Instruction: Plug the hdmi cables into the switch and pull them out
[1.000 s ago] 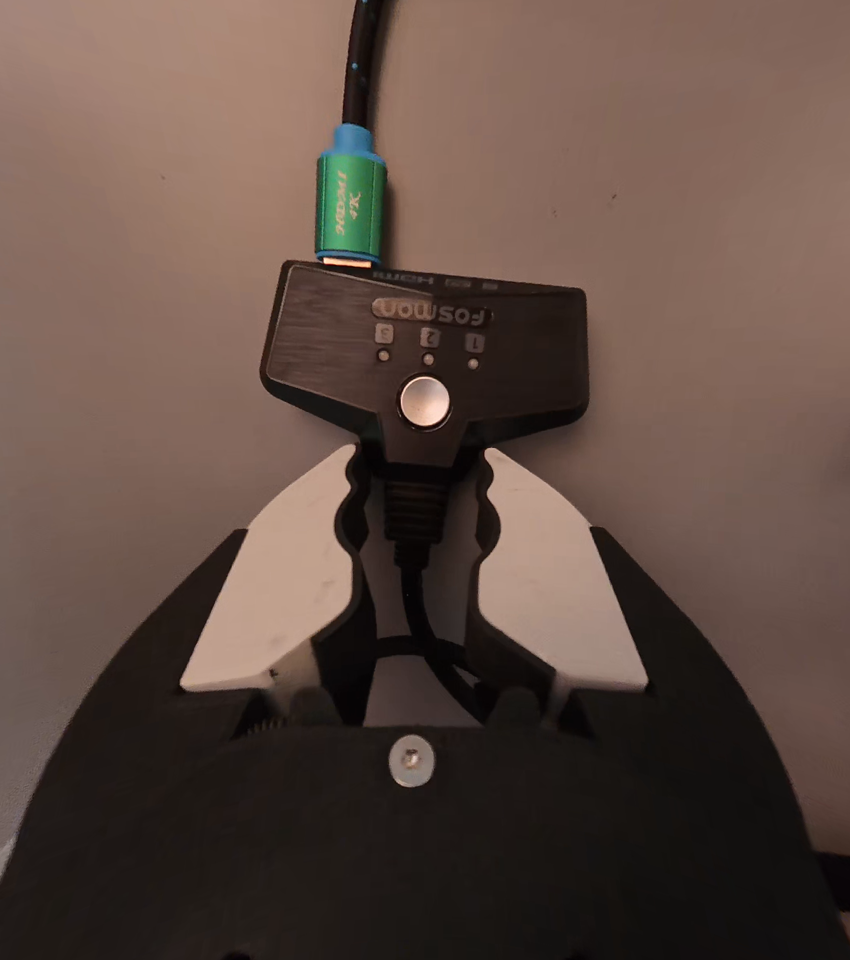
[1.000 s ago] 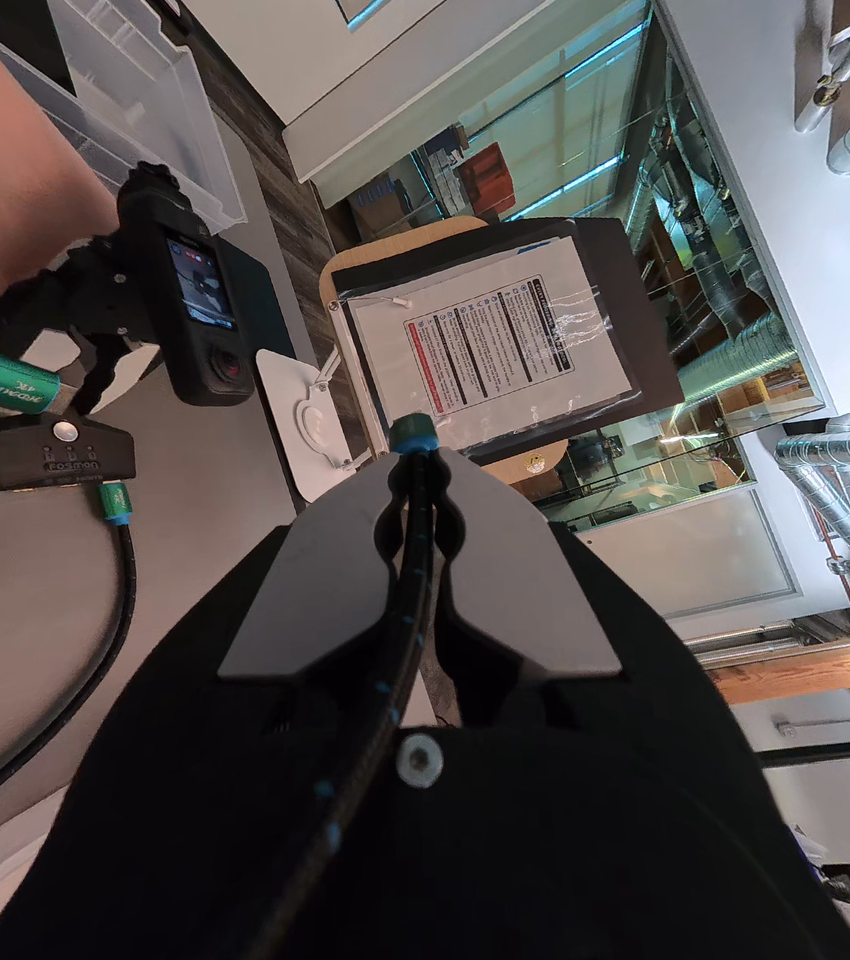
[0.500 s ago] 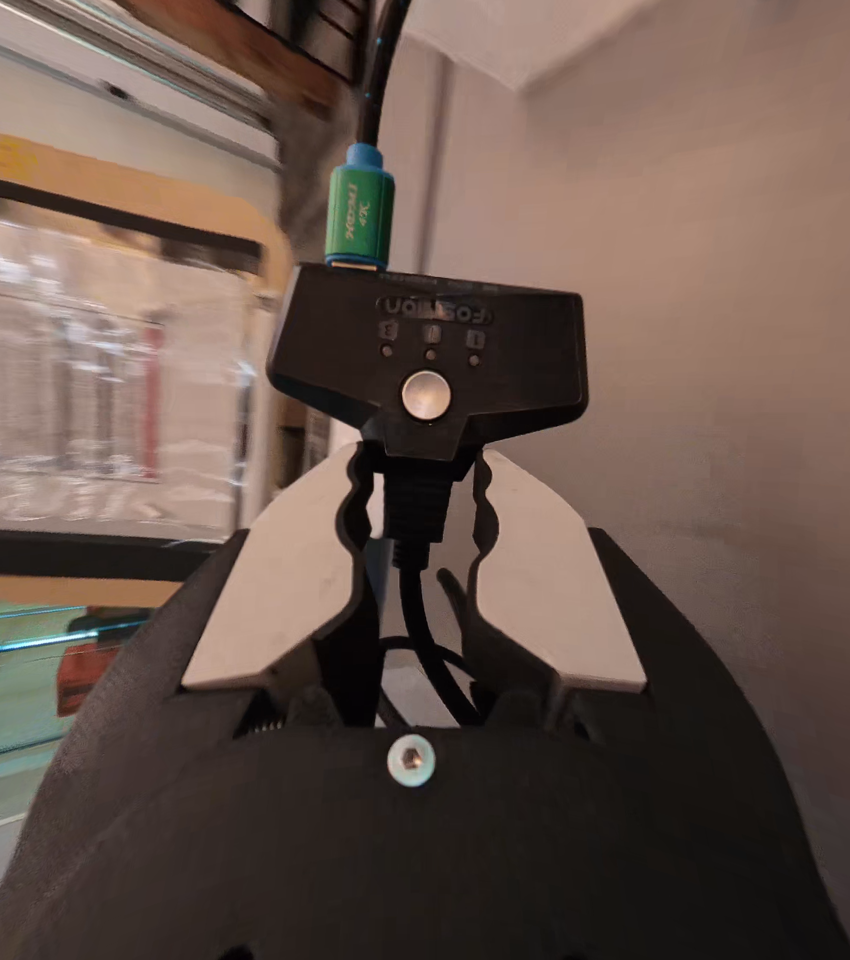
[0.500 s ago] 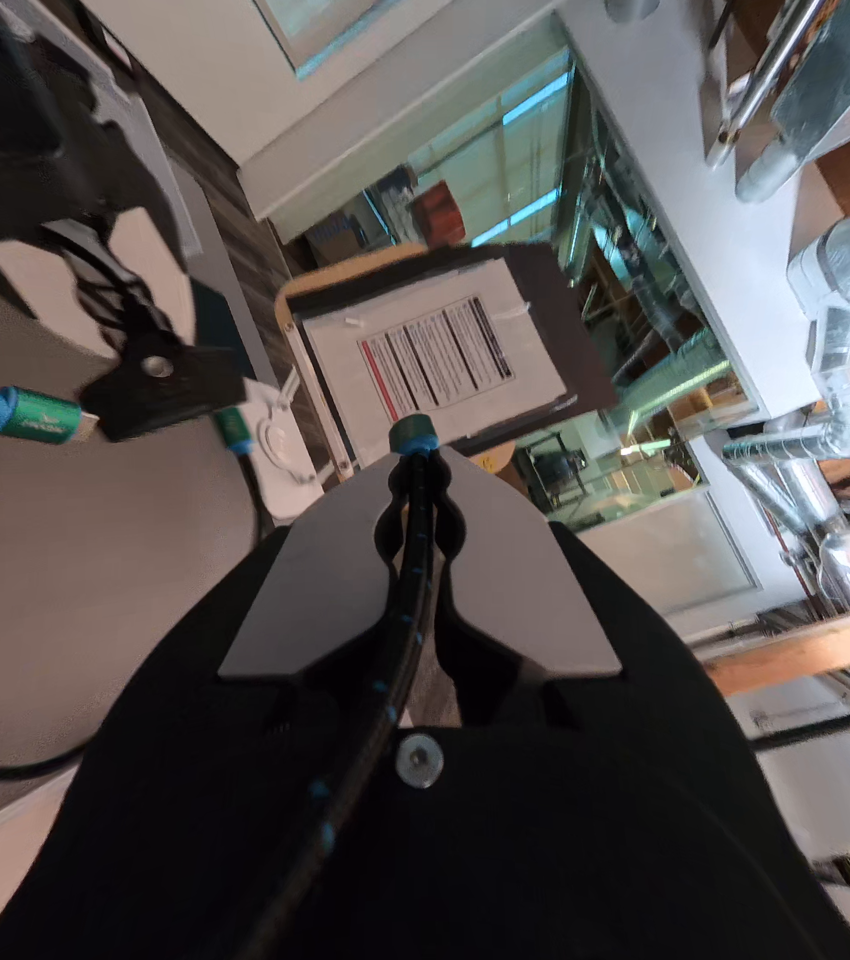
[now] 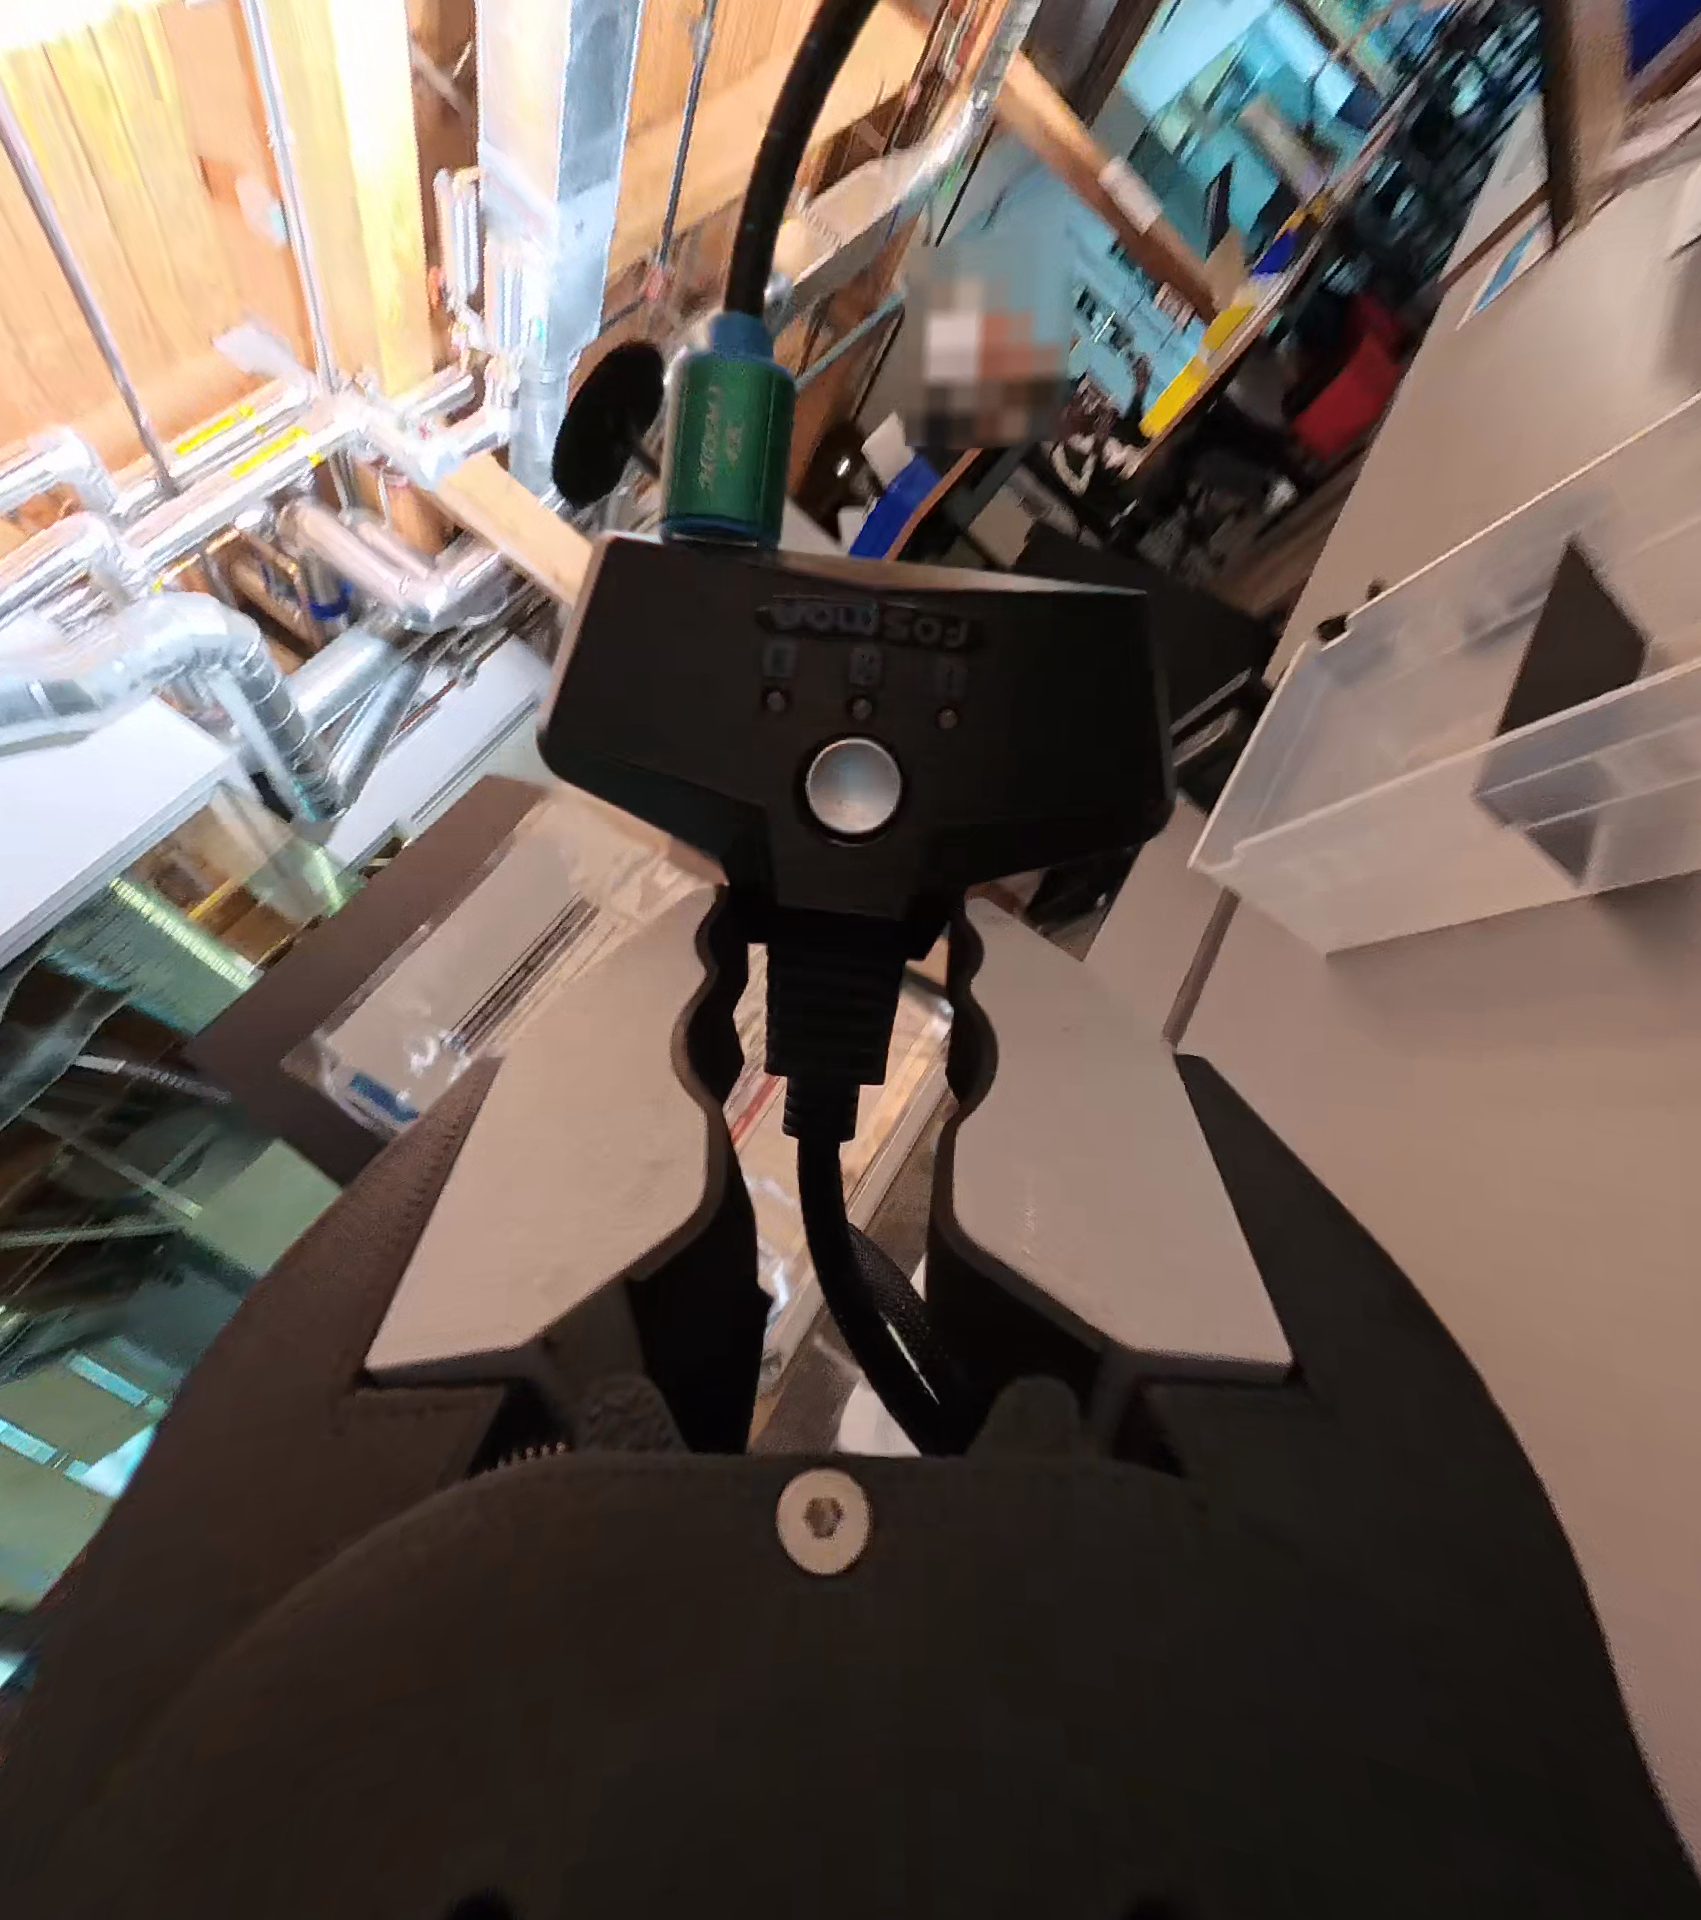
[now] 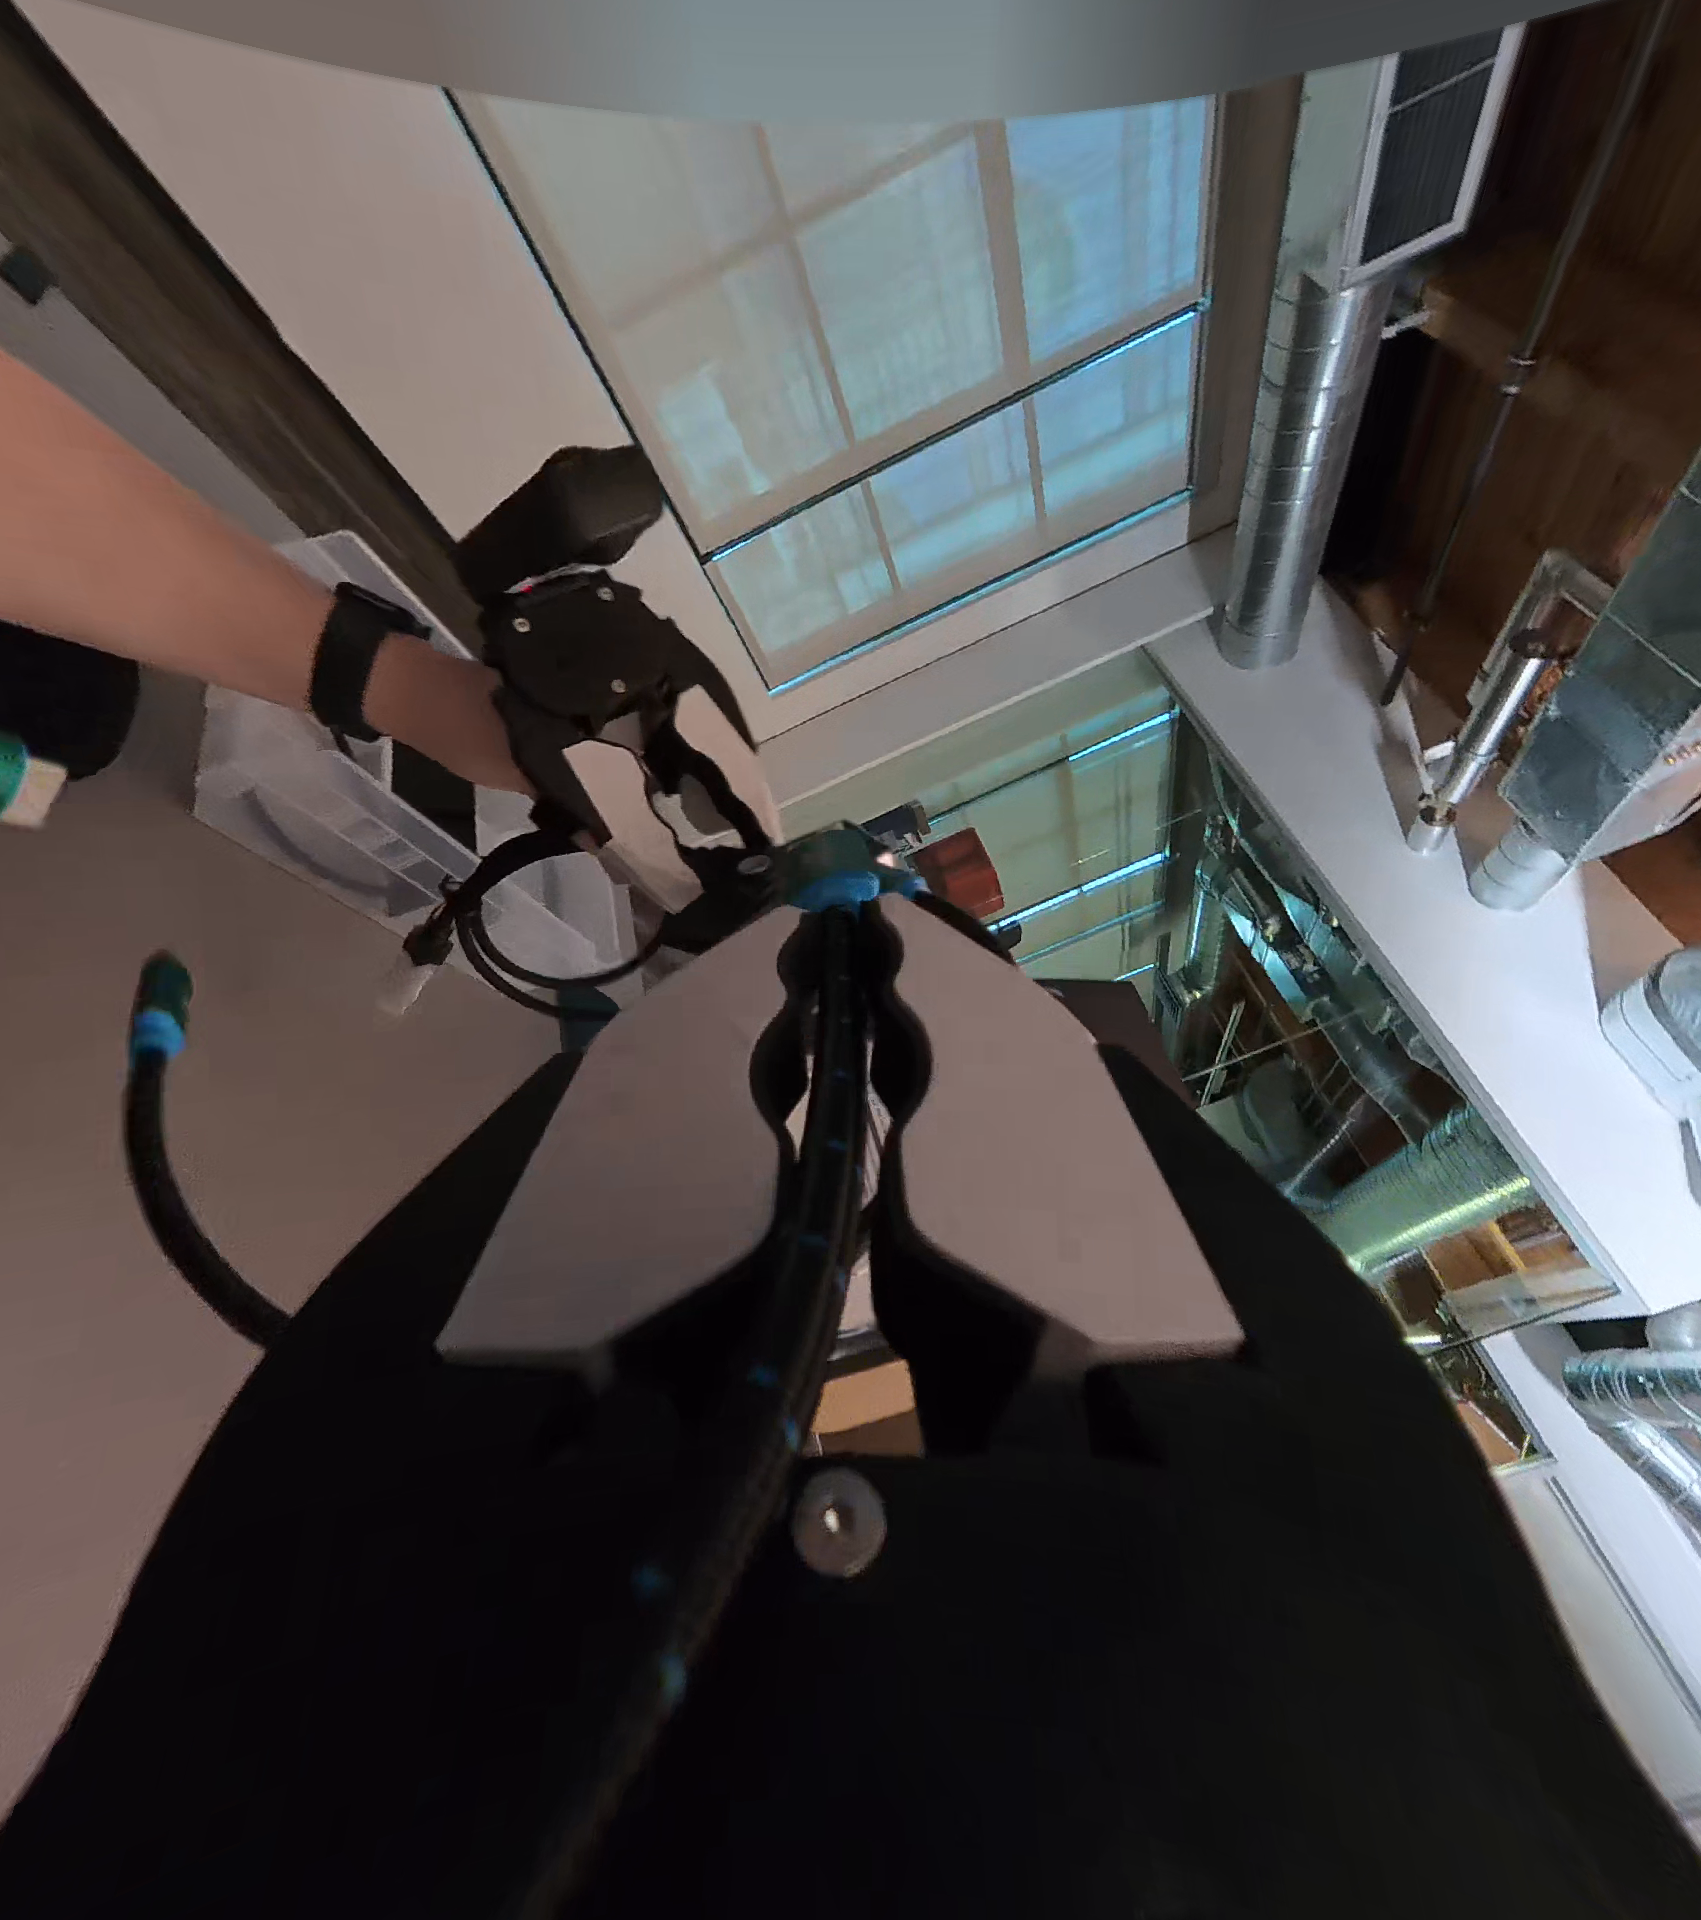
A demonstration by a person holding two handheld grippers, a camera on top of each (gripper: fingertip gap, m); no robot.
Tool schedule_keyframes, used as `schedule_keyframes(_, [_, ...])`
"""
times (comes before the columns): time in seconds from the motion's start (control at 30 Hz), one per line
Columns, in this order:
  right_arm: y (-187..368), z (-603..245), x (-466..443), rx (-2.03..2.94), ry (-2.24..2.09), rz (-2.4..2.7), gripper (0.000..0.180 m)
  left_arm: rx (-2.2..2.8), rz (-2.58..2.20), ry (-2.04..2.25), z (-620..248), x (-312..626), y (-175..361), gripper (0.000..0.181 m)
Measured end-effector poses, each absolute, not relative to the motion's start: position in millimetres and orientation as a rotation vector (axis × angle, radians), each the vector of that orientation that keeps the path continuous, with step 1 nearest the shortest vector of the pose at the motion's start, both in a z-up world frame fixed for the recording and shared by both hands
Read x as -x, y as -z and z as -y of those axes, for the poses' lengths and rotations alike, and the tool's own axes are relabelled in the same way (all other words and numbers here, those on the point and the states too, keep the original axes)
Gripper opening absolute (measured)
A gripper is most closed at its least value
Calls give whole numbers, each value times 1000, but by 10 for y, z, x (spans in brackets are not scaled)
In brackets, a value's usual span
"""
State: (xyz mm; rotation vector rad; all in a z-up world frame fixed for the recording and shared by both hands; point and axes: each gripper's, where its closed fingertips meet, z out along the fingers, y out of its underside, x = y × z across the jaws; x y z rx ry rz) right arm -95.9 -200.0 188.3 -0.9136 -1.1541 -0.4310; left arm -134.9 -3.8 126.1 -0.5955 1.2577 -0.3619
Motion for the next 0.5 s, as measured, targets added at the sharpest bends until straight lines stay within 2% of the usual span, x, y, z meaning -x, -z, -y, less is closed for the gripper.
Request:
schedule_keyframes(0.2, [-1718, 1759, 1320, 997, 589, 1196, 8, 555, -1291, 309, 150, 1337, -1269, 36])
schedule_keyframes(0.37, [-1596, 1651, 1549, 1009, 516, 1241, 8, 552, -1289, 199, 115, 1309, -1239, 36])
schedule_keyframes(0.5, [-1773, 1879, 1510, 933, 372, 1204, 8, 546, -1288, 207, 90, 1369, -1263, 36])
